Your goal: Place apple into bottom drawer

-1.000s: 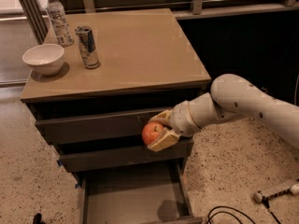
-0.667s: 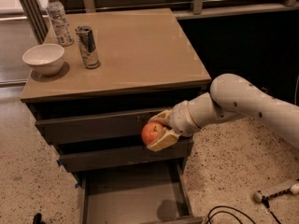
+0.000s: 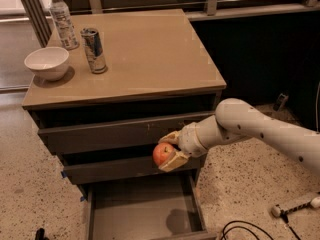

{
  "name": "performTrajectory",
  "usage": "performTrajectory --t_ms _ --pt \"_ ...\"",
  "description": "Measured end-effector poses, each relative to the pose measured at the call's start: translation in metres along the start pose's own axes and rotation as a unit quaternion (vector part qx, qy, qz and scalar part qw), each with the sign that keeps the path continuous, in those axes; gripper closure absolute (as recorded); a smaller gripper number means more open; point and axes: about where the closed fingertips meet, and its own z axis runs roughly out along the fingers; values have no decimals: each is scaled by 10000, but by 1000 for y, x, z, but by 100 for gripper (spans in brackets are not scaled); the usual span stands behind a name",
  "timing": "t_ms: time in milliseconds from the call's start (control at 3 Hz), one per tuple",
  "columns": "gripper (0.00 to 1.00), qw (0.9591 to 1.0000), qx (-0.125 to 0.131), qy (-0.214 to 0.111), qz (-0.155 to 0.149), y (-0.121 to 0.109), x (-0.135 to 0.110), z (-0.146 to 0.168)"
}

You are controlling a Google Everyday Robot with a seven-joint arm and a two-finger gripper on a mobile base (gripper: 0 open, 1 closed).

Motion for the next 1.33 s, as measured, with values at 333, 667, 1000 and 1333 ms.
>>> performTrajectory --t_ms 333,667,1000,1333 --pt "100 9998 -64 124 108 -7 56 44" --pt "100 9987 -265 279 342 -4 109 89" --pt "100 9987 -264 279 341 -4 109 89" --pt "100 9992 -243 249 198 -1 127 106"
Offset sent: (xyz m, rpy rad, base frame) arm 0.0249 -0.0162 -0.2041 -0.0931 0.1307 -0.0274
